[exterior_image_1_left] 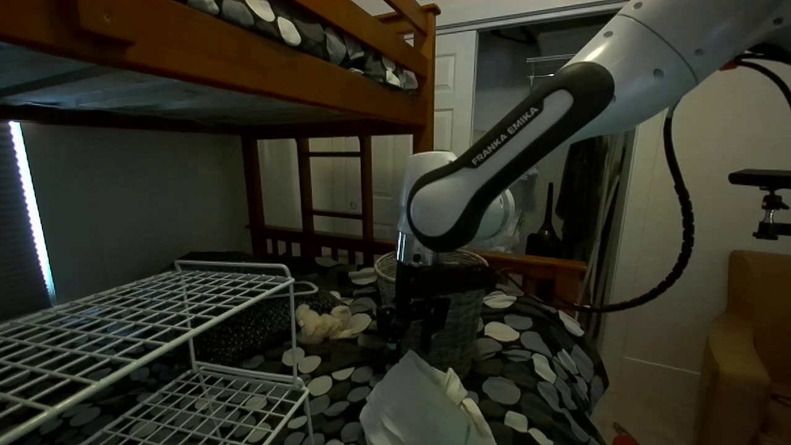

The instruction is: Pick up the white cloth from the basket and put it on the bed

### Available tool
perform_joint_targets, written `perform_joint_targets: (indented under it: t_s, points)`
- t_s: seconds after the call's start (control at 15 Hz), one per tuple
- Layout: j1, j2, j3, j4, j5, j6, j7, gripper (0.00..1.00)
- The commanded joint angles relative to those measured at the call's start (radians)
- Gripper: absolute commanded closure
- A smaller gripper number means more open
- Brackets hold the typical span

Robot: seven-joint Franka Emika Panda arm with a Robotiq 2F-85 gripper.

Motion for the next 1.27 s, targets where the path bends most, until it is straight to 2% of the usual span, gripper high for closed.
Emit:
perform_joint_targets:
  t_s: [0.0,0.2,0.4,0.6,0.67,1.2]
  points:
    - [-0.005,-0.048,-0.024,0.1,-0.058,-0.237,-0.024,0.01]
    - [-0.016,-0.081,-0.041,0.195,-0.12,-0.391,-0.045,0.0]
    - [-0.034,-0.105,-0.055,0.276,-0.188,-0.47,-0.08,0.0]
    - [-0.05,-0.117,-0.067,0.334,-0.223,-0.48,-0.133,0.0]
    - [-0.045,-0.108,-0.06,0.314,-0.197,-0.454,-0.101,0.0]
    - [-0.053,-0.11,-0.064,0.34,-0.207,-0.462,-0.125,0.0]
